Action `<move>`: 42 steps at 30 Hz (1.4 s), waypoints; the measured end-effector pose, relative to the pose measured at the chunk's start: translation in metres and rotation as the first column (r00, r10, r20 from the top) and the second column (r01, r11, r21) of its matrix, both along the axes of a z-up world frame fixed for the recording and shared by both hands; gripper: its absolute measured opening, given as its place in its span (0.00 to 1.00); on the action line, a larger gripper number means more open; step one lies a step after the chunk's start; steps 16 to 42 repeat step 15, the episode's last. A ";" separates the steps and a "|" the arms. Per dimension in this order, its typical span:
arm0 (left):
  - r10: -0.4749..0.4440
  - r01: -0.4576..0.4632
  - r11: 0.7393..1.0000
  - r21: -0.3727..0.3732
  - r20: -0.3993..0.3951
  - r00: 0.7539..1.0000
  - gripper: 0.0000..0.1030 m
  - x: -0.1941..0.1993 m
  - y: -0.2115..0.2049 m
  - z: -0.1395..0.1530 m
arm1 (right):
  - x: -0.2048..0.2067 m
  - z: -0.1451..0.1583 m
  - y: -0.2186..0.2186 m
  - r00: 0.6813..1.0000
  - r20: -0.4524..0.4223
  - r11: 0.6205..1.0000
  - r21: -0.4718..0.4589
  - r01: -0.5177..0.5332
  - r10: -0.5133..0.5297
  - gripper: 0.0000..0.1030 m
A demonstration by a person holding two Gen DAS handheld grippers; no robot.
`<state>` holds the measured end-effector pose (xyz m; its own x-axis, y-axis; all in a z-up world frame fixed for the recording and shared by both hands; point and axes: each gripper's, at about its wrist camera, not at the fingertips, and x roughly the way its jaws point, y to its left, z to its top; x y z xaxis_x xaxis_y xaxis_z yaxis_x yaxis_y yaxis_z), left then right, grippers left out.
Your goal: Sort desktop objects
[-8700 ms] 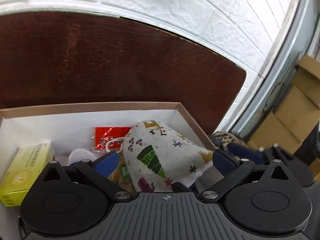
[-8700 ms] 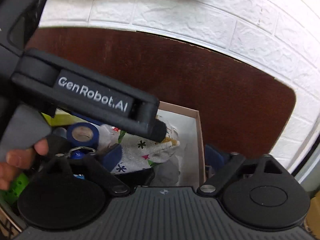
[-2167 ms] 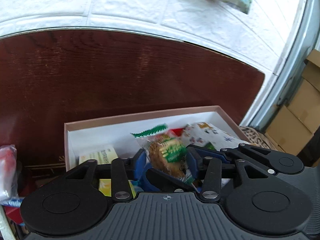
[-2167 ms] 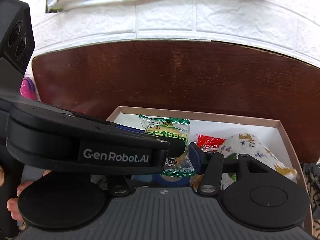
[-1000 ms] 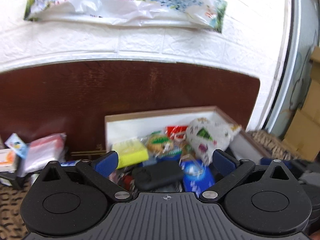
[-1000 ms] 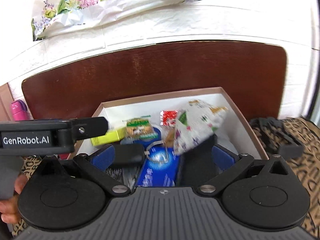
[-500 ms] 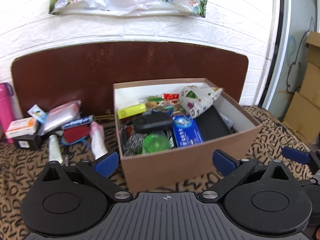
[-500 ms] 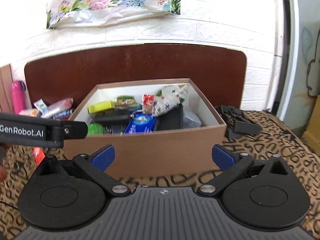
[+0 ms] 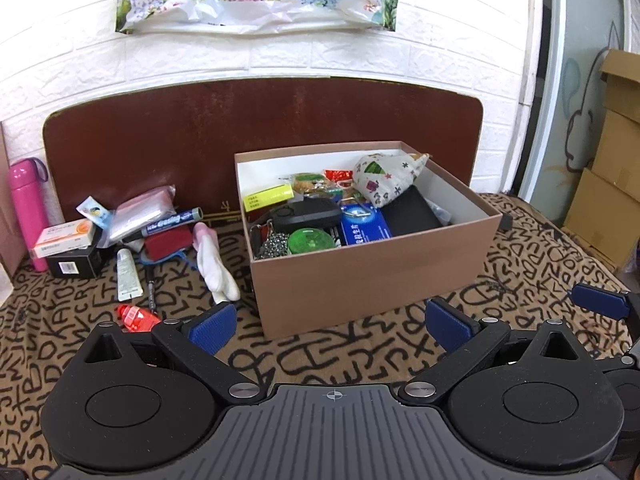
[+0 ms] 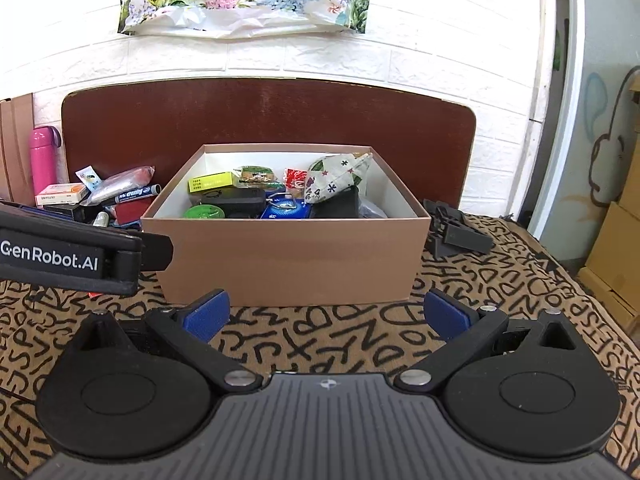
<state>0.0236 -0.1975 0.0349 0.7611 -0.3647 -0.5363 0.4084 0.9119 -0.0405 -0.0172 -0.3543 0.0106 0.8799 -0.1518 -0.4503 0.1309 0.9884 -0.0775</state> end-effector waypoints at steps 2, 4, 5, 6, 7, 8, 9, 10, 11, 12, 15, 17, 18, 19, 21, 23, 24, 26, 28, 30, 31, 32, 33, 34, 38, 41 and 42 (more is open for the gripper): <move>-0.002 0.002 1.000 0.004 0.001 1.000 1.00 -0.003 0.000 0.000 | -0.004 0.000 0.001 1.000 0.001 1.000 -0.004 0.004 -0.004 1.00; -0.004 0.004 1.000 0.006 -0.001 1.000 1.00 -0.006 0.000 0.000 | -0.006 0.000 0.000 1.000 0.002 1.000 -0.004 0.006 -0.006 1.00; -0.004 0.004 1.000 0.007 -0.001 1.000 1.00 -0.007 0.000 0.000 | -0.007 0.000 0.000 1.000 0.005 1.000 -0.003 0.007 -0.007 1.00; -0.004 0.004 1.000 0.008 -0.001 1.000 1.00 -0.007 0.000 0.000 | -0.008 0.000 0.000 1.000 0.007 1.000 -0.003 0.006 -0.006 1.00; -0.003 0.003 1.000 0.010 -0.002 1.000 1.00 -0.008 -0.001 0.000 | -0.009 0.000 0.000 1.000 0.008 1.000 -0.003 0.007 -0.007 1.00; -0.004 0.004 1.000 0.011 -0.003 1.000 1.00 -0.008 -0.001 0.001 | -0.009 0.000 0.000 1.000 0.009 1.000 -0.004 0.009 -0.008 1.00; -0.003 0.003 1.000 0.010 -0.005 1.000 1.00 -0.008 -0.001 0.001 | -0.010 0.000 0.000 1.000 0.010 1.000 -0.004 0.010 -0.010 1.00; -0.002 0.002 1.000 0.008 -0.006 1.000 1.00 -0.008 -0.001 0.001 | -0.010 0.000 -0.001 1.000 0.009 1.000 -0.004 0.010 -0.010 1.00; -0.006 0.006 1.000 0.004 -0.003 1.000 1.00 -0.009 0.000 0.001 | -0.010 0.000 -0.001 1.000 0.009 1.000 -0.003 0.010 -0.010 1.00; -0.007 0.007 1.000 -0.001 0.001 1.000 1.00 -0.010 0.000 0.001 | -0.010 0.000 -0.001 1.000 0.008 1.000 -0.002 0.011 -0.011 1.00; -0.008 0.008 1.000 0.004 0.002 1.000 1.00 -0.011 -0.001 0.001 | -0.009 -0.001 -0.003 1.000 0.006 1.000 0.001 0.011 -0.011 1.00; -0.008 0.008 1.000 0.004 0.002 1.000 1.00 -0.011 -0.001 0.001 | -0.009 -0.001 -0.003 1.000 0.006 1.000 0.001 0.011 -0.011 1.00; -0.008 0.008 1.000 0.004 0.002 1.000 1.00 -0.011 -0.001 0.001 | -0.009 -0.001 -0.003 1.000 0.006 1.000 0.001 0.011 -0.011 1.00; -0.008 0.008 1.000 0.004 0.002 1.000 1.00 -0.011 -0.001 0.001 | -0.009 -0.001 -0.003 1.000 0.006 1.000 0.001 0.011 -0.011 1.00; -0.008 0.008 1.000 0.004 0.002 1.000 1.00 -0.011 -0.001 0.001 | -0.009 -0.001 -0.003 1.000 0.006 1.000 0.001 0.011 -0.011 1.00; -0.008 0.008 1.000 0.004 0.002 1.000 1.00 -0.011 -0.001 0.001 | -0.009 -0.001 -0.003 1.000 0.006 1.000 0.001 0.011 -0.011 1.00; -0.008 0.008 1.000 0.004 0.002 1.000 1.00 -0.011 -0.001 0.001 | -0.009 -0.001 -0.003 1.000 0.006 1.000 0.001 0.011 -0.011 1.00; -0.008 0.008 1.000 0.004 0.002 1.000 1.00 -0.011 -0.001 0.001 | -0.009 -0.001 -0.003 1.000 0.006 1.000 0.001 0.011 -0.011 1.00; -0.008 0.008 1.000 0.004 0.002 1.000 1.00 -0.011 -0.001 0.001 | -0.009 -0.001 -0.003 1.000 0.006 1.000 0.001 0.011 -0.011 1.00; -0.008 0.008 1.000 0.004 0.002 1.000 1.00 -0.011 -0.001 0.001 | -0.009 -0.001 -0.003 1.000 0.006 1.000 0.001 0.011 -0.011 1.00; -0.008 0.008 1.000 0.004 0.002 1.000 1.00 -0.011 -0.001 0.001 | -0.009 -0.001 -0.003 1.000 0.006 1.000 0.001 0.011 -0.011 1.00; -0.008 0.008 1.000 0.004 0.002 1.000 1.00 -0.011 -0.001 0.001 | -0.009 -0.001 -0.003 1.000 0.006 1.000 0.001 0.011 -0.011 1.00; -0.008 0.008 1.000 0.004 0.002 1.000 1.00 -0.011 -0.001 0.001 | -0.009 -0.001 -0.003 1.000 0.006 1.000 0.001 0.011 -0.011 1.00; -0.008 0.008 1.000 0.004 0.002 1.000 1.00 -0.011 -0.001 0.001 | -0.009 -0.001 -0.003 1.000 0.006 1.000 0.001 0.011 -0.011 1.00; -0.008 0.008 1.000 0.004 0.002 1.000 1.00 -0.011 -0.001 0.001 | -0.009 -0.001 -0.003 1.000 0.006 1.000 0.001 0.011 -0.011 1.00; -0.008 0.008 1.000 0.004 0.002 1.000 1.00 -0.011 -0.001 0.001 | -0.009 -0.001 -0.003 1.000 0.006 1.000 0.001 0.011 -0.011 1.00; -0.008 0.008 1.000 0.004 0.002 1.000 1.00 -0.011 -0.001 0.001 | -0.009 -0.001 -0.003 1.000 0.006 1.000 0.001 0.011 -0.011 1.00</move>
